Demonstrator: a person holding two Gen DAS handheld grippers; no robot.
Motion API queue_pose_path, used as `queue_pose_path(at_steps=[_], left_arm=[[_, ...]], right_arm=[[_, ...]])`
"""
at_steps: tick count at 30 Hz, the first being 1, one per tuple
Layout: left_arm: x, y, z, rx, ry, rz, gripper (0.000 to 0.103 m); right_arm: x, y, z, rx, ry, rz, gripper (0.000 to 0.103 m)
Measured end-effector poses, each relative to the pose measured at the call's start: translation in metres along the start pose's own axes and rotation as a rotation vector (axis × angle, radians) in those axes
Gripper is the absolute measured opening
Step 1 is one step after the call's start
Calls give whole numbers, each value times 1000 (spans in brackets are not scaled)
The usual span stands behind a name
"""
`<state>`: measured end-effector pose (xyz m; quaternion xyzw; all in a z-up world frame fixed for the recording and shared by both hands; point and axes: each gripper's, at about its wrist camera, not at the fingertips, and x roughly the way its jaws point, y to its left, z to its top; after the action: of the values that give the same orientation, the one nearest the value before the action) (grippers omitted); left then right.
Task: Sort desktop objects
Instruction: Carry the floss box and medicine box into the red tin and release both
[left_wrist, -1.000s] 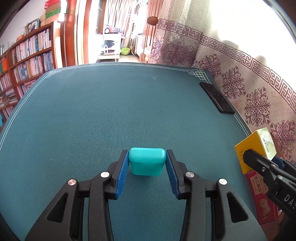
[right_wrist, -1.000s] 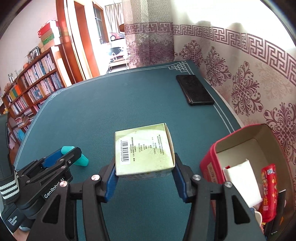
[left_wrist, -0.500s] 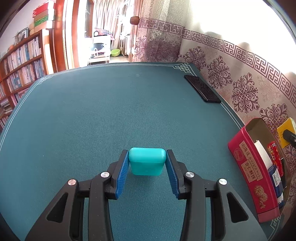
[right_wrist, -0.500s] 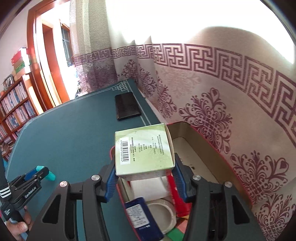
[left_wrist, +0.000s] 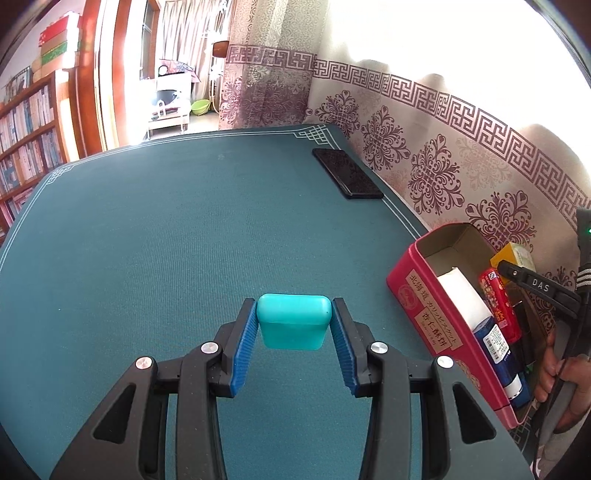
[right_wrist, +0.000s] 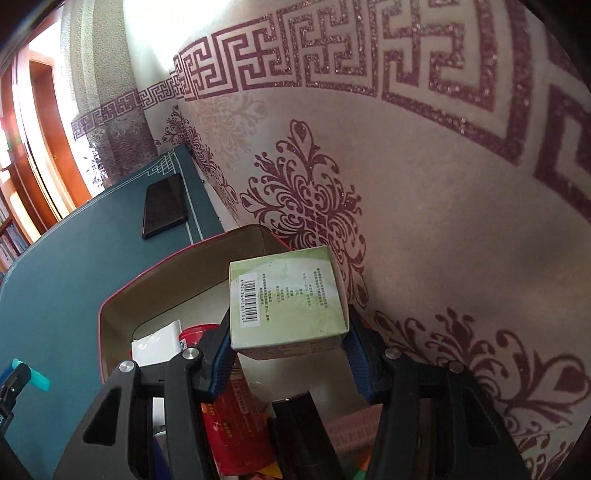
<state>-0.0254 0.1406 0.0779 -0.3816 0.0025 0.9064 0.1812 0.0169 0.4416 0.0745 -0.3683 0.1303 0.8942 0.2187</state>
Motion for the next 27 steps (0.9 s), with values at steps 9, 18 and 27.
queue_pose_path(at_steps=[9,18,27], left_arm=[[-4,-51,10,81,6,-70,43],[5,-104,19,148,32,-178,43],[30,-157,22,209,64,-277,43]], right_arm=[[3,0,-1,-44,43,76,61],[-36,-12,-25,-67,-48,69,76],[-61,-32,-50,-58,-126,54,80]])
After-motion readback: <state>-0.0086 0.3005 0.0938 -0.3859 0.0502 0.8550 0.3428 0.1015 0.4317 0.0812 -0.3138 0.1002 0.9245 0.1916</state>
